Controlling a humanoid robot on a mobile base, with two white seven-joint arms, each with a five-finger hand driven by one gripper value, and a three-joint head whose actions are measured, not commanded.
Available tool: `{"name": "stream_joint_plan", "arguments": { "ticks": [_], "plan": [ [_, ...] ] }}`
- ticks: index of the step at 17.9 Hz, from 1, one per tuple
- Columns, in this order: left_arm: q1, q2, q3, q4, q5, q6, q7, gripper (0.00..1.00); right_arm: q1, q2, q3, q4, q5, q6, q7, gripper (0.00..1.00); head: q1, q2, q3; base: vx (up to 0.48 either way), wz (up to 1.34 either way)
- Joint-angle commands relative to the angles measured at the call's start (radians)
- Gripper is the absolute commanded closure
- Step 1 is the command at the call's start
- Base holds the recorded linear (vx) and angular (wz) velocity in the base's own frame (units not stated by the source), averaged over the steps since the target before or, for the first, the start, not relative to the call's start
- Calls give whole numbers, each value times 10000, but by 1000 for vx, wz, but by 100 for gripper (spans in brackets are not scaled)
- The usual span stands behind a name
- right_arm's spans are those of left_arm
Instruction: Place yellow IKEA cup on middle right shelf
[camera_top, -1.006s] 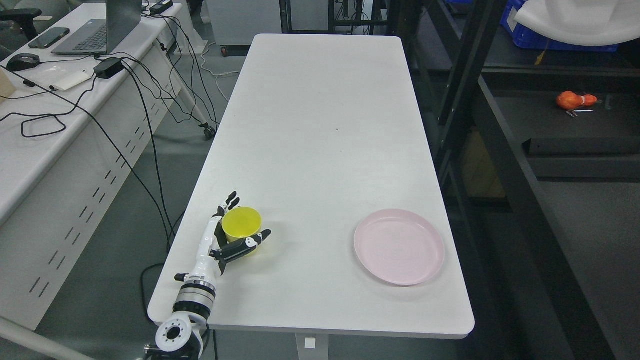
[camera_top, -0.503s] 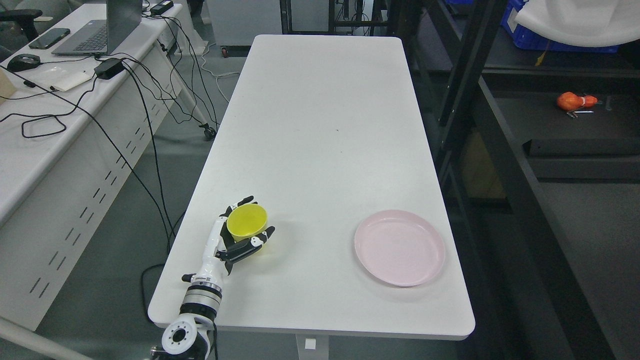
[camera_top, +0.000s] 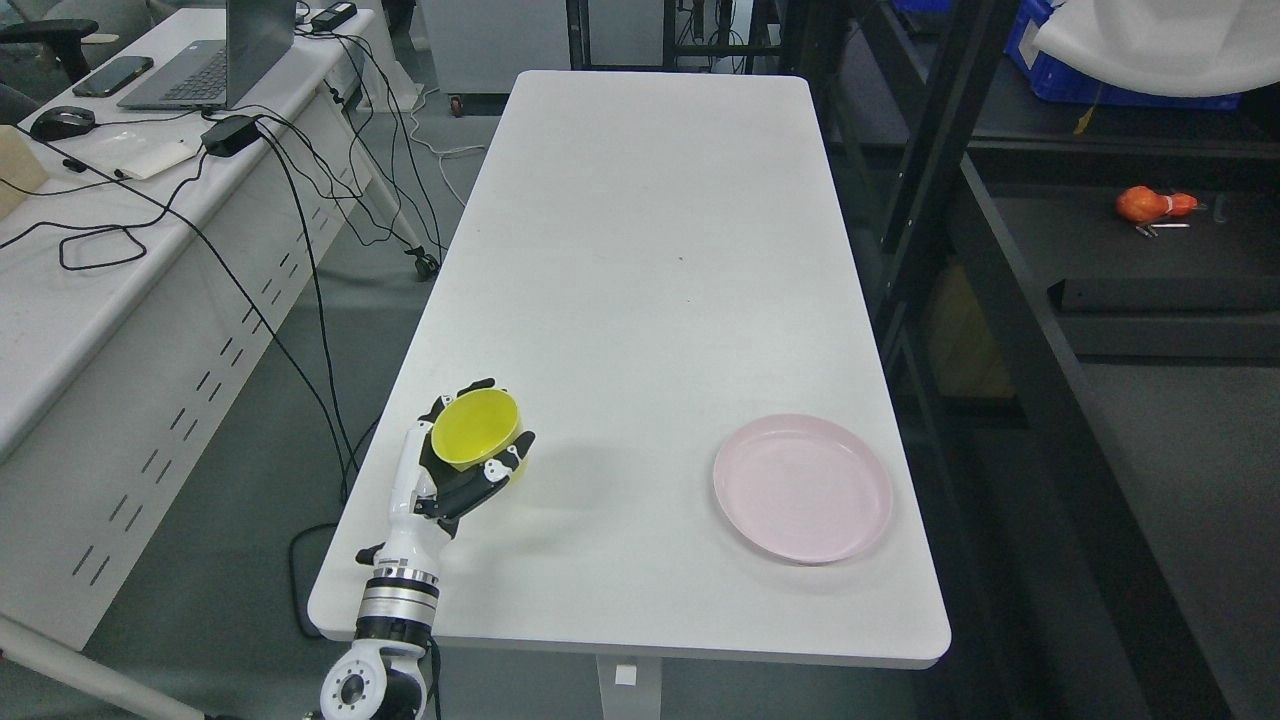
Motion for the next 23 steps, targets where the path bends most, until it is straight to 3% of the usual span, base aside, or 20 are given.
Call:
{"name": "stream_joint_plan", "arguments": {
  "ticks": [1, 23],
  "plan": [
    [175, 175, -158, -276, 292, -120, 8, 100, 108, -175, 169, 14, -246, -8, -2149, 1, 0, 0, 0, -59, 0],
    [1432, 175, -1046, -1396, 323, -44, 38, 100, 108, -175, 169, 14, -246, -8, -2149, 1, 0, 0, 0, -65, -46]
  ]
}}
